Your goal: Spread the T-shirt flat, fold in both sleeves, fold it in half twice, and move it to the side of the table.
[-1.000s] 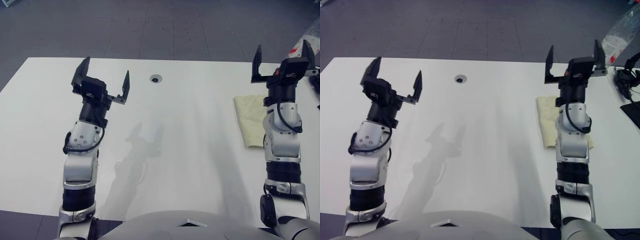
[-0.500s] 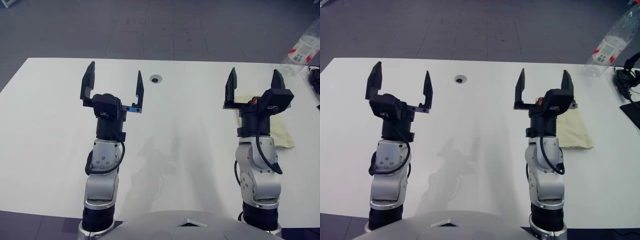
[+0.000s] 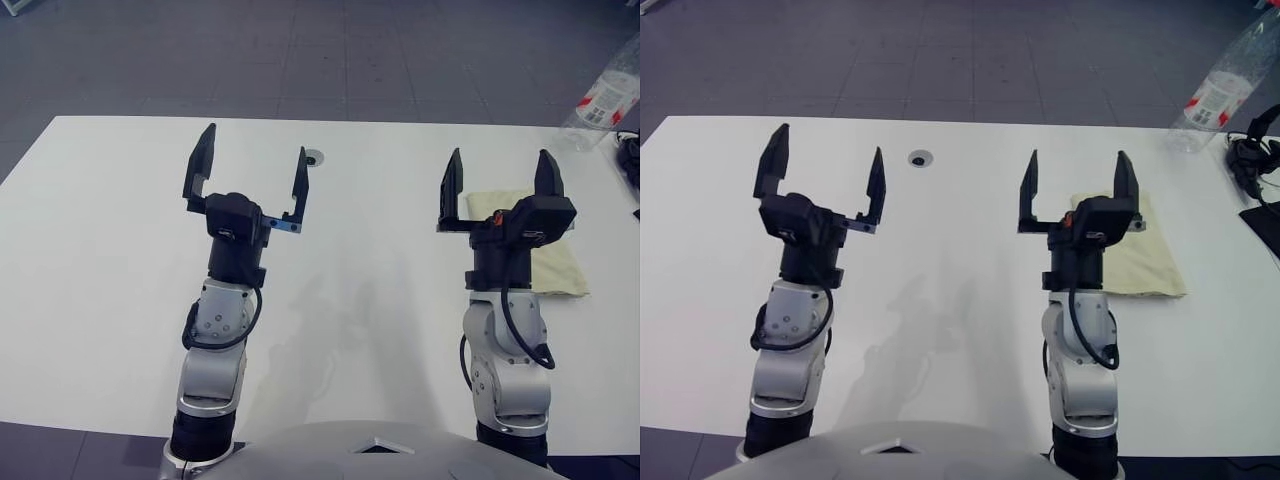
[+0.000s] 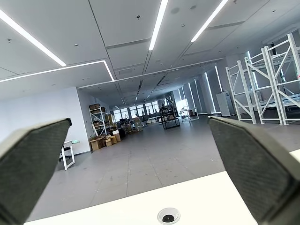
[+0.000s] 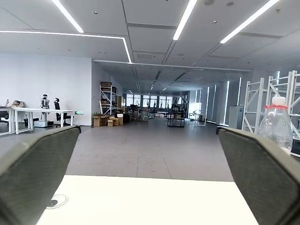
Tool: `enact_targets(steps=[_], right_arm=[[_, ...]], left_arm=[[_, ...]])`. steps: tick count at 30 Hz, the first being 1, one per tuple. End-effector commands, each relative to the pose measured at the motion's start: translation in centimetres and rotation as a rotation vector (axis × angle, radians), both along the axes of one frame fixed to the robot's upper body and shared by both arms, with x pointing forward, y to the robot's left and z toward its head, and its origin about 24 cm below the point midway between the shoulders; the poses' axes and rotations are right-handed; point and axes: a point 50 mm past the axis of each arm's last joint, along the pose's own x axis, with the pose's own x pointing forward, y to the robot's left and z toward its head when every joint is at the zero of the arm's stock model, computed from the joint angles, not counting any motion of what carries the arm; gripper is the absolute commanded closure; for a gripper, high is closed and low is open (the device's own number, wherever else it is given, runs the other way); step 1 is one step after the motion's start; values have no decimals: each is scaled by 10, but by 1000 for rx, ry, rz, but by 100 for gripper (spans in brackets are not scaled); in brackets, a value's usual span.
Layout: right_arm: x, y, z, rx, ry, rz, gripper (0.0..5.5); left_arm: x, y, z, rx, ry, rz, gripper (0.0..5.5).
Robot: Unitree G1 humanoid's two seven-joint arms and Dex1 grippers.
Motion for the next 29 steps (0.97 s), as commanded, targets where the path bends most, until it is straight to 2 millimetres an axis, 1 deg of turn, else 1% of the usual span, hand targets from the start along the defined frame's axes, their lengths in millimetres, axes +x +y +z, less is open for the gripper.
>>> enact_targets(steps=[1, 8, 10, 12, 14, 17, 19, 22, 24, 26, 27, 29], right_arm=[[0, 3, 0, -6, -20, 20, 13], [1, 2, 0, -24, -31, 23, 13], [2, -1, 1, -19, -28, 10, 13], [-4, -3, 6, 13, -20, -11, 13], [-11, 2, 12, 54, -8, 12, 13], [-16, 6, 18, 67, 3, 44, 13], [-15, 8, 15, 70, 22, 51, 13], [-7, 10, 2, 40, 54, 57, 13], [-3, 7, -3, -23, 37, 44, 13], [2, 9, -13, -90, 38, 84, 13], [3, 10, -14, -104, 36, 87, 13], [4, 13, -4, -141, -38, 107, 13]], left_arm=[[-1, -2, -2, -10, 13, -7, 10], [1, -3, -2, -15, 19, 6, 10], [1, -4, -2, -21, 22, 15, 10], [0, -7, 2, -24, 6, 13, 10], [-3, -12, 6, -25, -16, 7, 10], [-5, -14, 8, -26, -24, 19, 10], [-4, -13, 10, -32, -27, 30, 10], [-2, -13, 11, -39, -24, 30, 10], [0, -13, 10, -42, -17, 15, 10], [3, -13, 8, -37, -15, 0, 10], [5, -13, 6, -30, -13, -3, 10], [8, -11, 3, -31, -1, 3, 10]])
